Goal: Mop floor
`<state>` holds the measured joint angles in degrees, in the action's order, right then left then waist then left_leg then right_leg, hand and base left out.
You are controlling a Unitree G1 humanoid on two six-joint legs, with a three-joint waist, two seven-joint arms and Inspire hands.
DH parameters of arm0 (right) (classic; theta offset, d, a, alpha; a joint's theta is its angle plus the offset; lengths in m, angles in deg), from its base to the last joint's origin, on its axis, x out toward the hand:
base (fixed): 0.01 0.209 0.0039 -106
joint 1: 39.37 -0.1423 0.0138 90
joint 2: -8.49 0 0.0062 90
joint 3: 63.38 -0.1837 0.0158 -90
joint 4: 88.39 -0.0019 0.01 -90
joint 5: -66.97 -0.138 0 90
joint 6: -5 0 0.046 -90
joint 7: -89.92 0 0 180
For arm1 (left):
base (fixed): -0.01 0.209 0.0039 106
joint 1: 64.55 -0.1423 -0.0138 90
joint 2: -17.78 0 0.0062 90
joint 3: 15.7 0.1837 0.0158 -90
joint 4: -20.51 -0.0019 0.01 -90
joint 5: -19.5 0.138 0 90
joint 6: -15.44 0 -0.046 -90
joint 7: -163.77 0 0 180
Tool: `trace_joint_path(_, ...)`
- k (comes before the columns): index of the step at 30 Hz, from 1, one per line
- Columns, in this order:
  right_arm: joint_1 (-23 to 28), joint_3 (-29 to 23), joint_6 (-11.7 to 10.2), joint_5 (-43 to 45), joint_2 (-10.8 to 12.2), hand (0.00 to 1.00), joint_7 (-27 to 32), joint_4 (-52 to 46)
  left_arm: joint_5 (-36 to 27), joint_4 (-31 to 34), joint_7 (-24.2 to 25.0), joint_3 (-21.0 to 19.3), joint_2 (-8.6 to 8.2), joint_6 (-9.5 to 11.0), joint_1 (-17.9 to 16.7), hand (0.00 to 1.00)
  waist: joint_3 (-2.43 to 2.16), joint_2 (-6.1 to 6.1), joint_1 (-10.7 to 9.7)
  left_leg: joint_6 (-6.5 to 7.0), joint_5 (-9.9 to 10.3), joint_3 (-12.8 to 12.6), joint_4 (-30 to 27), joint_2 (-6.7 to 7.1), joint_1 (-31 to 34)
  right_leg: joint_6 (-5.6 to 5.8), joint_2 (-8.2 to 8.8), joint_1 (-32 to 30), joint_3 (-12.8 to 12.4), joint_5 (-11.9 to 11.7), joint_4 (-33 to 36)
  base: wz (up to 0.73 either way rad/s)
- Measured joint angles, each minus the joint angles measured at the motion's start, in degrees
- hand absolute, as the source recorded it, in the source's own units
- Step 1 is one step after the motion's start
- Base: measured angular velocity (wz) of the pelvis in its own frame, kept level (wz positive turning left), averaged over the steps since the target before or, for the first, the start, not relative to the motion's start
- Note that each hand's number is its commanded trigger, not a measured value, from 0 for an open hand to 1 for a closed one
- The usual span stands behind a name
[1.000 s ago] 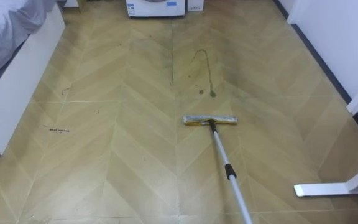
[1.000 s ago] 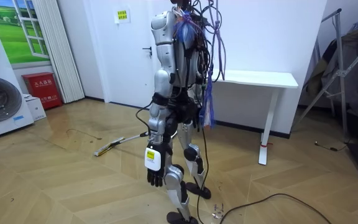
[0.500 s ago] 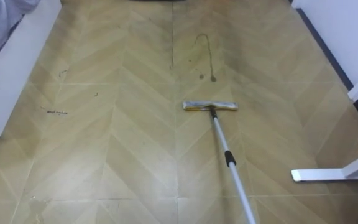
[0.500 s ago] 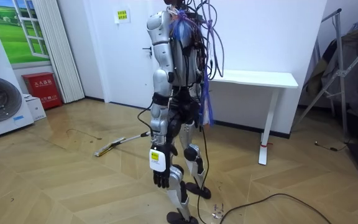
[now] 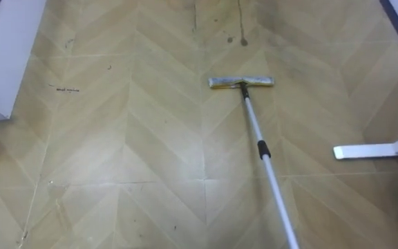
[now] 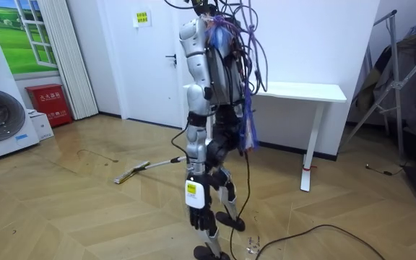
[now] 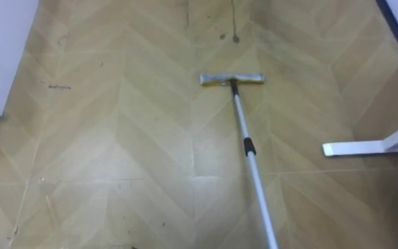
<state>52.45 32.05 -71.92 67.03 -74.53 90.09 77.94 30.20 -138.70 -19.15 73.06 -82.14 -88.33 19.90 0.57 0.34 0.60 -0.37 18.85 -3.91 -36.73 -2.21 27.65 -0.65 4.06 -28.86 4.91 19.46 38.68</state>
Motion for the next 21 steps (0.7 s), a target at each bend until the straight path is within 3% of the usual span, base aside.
trace_joint_path(5, 0.2, 1.3, 0.0, -4.0, -0.2, 1.0, -0.2, 0.7, -4.7, -0.1, -0.9, -0.7, 0.6, 0.0, 0.0, 0.0, -0.46, -0.06, 0.8, -0.97, 3.2, 2.4, -10.7, -0.52, 8.8, -1.28, 0.09, -7.6, 1.4, 3.6, 10.0, 0.14)
trace_joint_path(7, -0.2, 1.7, -0.5, -4.5, -0.2, 1.0, -0.2, 2.6, -7.5, -0.3, -1.5, -0.2, 0.85, 0.0, 0.1, 0.0, -0.58, -0.1, 1.7, -1.84, 4.6, 3.7, -17.5, -1.09, 12.5, -2.89, 0.14, -10.0, 2.6, 6.8, 15.4, 0.19)
trace_joint_path(9, -0.8, 1.7, -0.6, -5.0, -0.3, 1.0, -0.2, 3.5, -10.8, -0.6, -1.9, 1.5, 1.41, -0.1, 0.0, 0.0, -0.56, 0.23, 2.7, -2.36, 3.8, 4.9, -24.8, -1.83, 16.0, -3.81, -0.17, -11.4, 3.1, 9.1, 19.3, 0.09)
trace_joint_path(10, -2.1, 1.8, -0.7, -5.5, -0.5, 1.0, -0.3, 4.8, -14.2, -0.7, -2.5, 3.1, 1.8, 0.0, -0.3, 0.0, -0.52, 0.24, 4.2, -2.52, 0.7, 4.9, -31.1, -2.96, 19.0, -4.62, -1.51, -12.2, 2.3, 10.8, 21.9, -0.12)
trace_joint_path(11, -3.0, 1.8, -0.6, -5.6, -0.6, 1.0, -0.3, 5.4, -15.8, -0.7, -3.0, 3.9, 1.91, 0.0, -0.5, 0.0, -0.48, 0.14, 4.8, -2.48, -2.2, 5.0, -34.4, -3.23, 21.0, -4.83, -1.91, -12.4, 1.9, 11.2, 22.9, -0.24)
trace_joint_path(12, -5.1, 1.7, -0.1, -5.3, -1.3, 1.0, -0.6, 6.3, -18.2, -0.7, -3.8, 5.3, 1.92, 0.0, -0.7, 0.0, -0.2, -0.84, 5.7, -1.34, -10.3, 5.0, -40.8, -2.97, 25.2, -5.28, -2.48, -13.2, 0.3, 12.0, 24.9, -0.34)
trace_joint_path(13, -7.9, 1.7, 1.1, -4.8, -3.0, 1.0, -1.2, 6.8, -20.2, -0.7, -4.0, 6.7, 1.62, 0.1, -0.8, 0.0, -0.04, -0.9, 7.3, -1.88, -16.9, 4.6, -48.1, -2.74, 29.9, -5.57, -2.8, -13.9, -0.7, 12.1, 26.6, -0.45)
trace_joint_path(14, -9.5, 1.5, 1.5, -4.4, -3.9, 1.0, -1.5, 6.7, -20.6, -0.5, -4.0, 7.3, 1.54, 0.2, -0.8, 0.0, 0.01, -0.94, 7.9, -2.15, -17.8, 4.1, -52.2, -2.55, 32.2, -5.93, -2.9, -14.6, -1.2, 12.3, 27.5, -0.64)
trace_joint_path(15, -13.1, 1.4, 1.7, -4.3, -5.4, 1.0, -2.2, 6.7, -21.4, -0.5, -4.0, 7.6, 1.64, 0.6, -1.1, 0.0, 0.37, -1.0, 8.8, -1.88, -17.3, 2.8, -57.4, -2.36, 35.6, -5.94, -3.06, -15.4, -2.3, 12.3, 28.7, -0.7)
trace_joint_path(16, -16.5, 2.6, 1.6, -4.7, -6.4, 1.0, -2.8, 6.6, -21.4, -0.6, -4.0, 8.1, 2.01, 1.3, -1.2, 0.0, 0.83, -1.44, 10.1, -1.11, -15.8, 0.8, -56.7, -2.18, 36.8, -5.87, -3.06, -15.8, -3.2, 12.4, 29.2, -0.63)
trace_joint_path(17, -18.1, 3.2, 1.4, -4.9, -6.7, 1.0, -2.9, 6.5, -21.4, -0.7, -4.0, 8.4, 2.19, 1.8, -1.6, 0.0, 0.92, -1.54, 10.6, -1.18, -14.8, 0.3, -54.6, -1.96, 36.9, -5.76, -3.05, -15.8, -3.4, 12.4, 29.2, -0.51)
trace_joint_path(19, -22.3, 6.4, 0.5, -7.8, -7.1, 1.0, -3.2, 6.0, -21.2, -1.4, -3.6, 8.1, 2.86, 3.4, -1.4, 0.0, 1.03, -1.68, 10.8, -1.44, -10.8, 0.0, -35.8, -0.77, 33.3, -4.67, -3.03, -16.4, -3.5, 13.0, 29.0, -0.18)
trace_joint_path(21, -22.5, 7.6, 0.2, -10.7, -7.3, 1.0, -3.6, 5.5, -21.1, -1.5, -3.1, 8.2, 3.17, 3.7, -0.9, 0.0, 0.82, -1.09, 10.5, -1.61, -8.0, 0.9, -22.7, 0.04, 29.0, -3.39, -2.98, -16.3, -2.7, 13.8, 28.9, 0.17)
